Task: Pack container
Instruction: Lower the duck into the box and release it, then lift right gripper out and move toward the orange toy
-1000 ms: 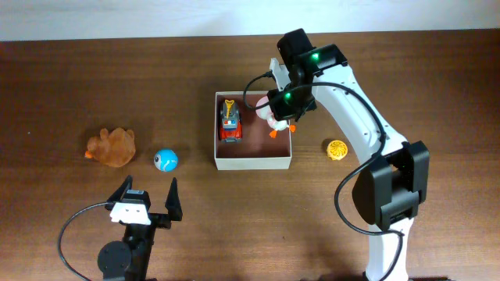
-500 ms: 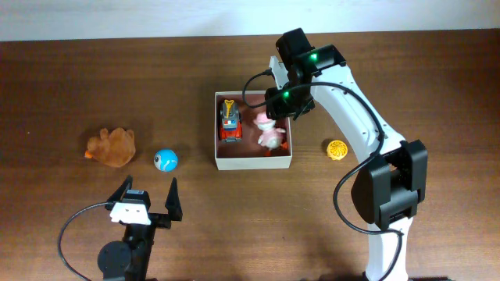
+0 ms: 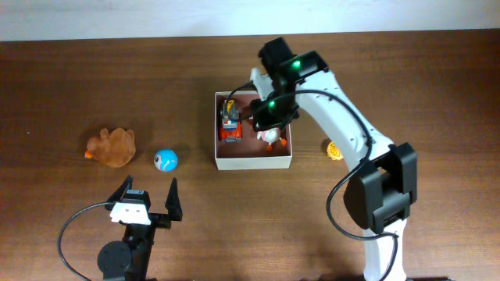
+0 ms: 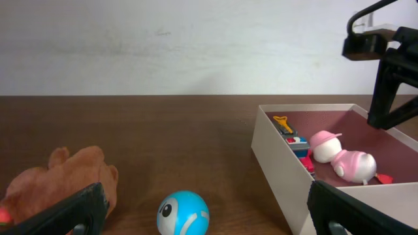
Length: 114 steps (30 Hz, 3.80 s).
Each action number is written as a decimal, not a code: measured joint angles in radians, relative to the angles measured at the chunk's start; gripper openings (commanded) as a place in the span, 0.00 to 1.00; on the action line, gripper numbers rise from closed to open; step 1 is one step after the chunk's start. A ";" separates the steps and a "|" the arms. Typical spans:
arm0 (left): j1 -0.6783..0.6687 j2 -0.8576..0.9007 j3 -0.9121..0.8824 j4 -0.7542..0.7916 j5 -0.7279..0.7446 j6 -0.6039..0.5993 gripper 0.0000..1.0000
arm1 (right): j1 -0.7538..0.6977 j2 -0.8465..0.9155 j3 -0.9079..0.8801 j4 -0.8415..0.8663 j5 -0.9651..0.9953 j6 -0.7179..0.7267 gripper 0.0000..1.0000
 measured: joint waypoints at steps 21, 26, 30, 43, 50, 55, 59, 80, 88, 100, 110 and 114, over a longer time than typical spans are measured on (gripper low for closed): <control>0.000 0.000 0.000 0.000 0.000 0.000 1.00 | 0.074 0.012 0.000 -0.008 0.140 0.019 0.16; 0.000 0.000 0.000 0.000 0.000 0.000 0.99 | 0.074 0.069 0.000 0.022 0.153 0.019 0.15; 0.000 0.000 0.000 0.000 0.000 0.000 1.00 | 0.074 0.116 0.000 0.055 0.162 0.019 0.15; 0.000 0.000 0.000 0.000 0.000 0.000 1.00 | 0.061 0.159 0.000 0.104 0.255 0.018 0.15; 0.000 0.000 0.000 0.000 0.000 0.000 1.00 | 0.032 0.166 0.000 0.116 0.305 0.018 0.15; 0.000 0.000 0.000 0.000 0.000 0.000 1.00 | 0.020 0.166 0.000 0.130 0.320 0.018 0.14; 0.000 0.000 0.000 0.000 0.000 0.000 1.00 | 0.020 0.166 0.000 0.142 0.320 0.019 0.14; 0.000 0.000 0.000 0.000 0.000 0.000 1.00 | 0.047 0.164 0.508 -0.267 0.255 0.006 0.25; 0.000 0.000 0.000 0.000 0.000 0.000 1.00 | -0.050 0.159 0.687 -0.450 0.247 0.004 0.33; 0.000 0.000 0.000 0.000 0.000 0.000 1.00 | -0.221 0.055 0.603 -0.450 0.224 0.014 0.40; 0.000 0.000 0.000 0.000 0.000 0.000 1.00 | -0.262 -0.037 0.169 -0.340 0.278 0.019 0.44; 0.000 0.000 0.000 0.000 0.000 0.000 1.00 | -0.279 -0.036 0.043 -0.260 0.276 0.018 0.54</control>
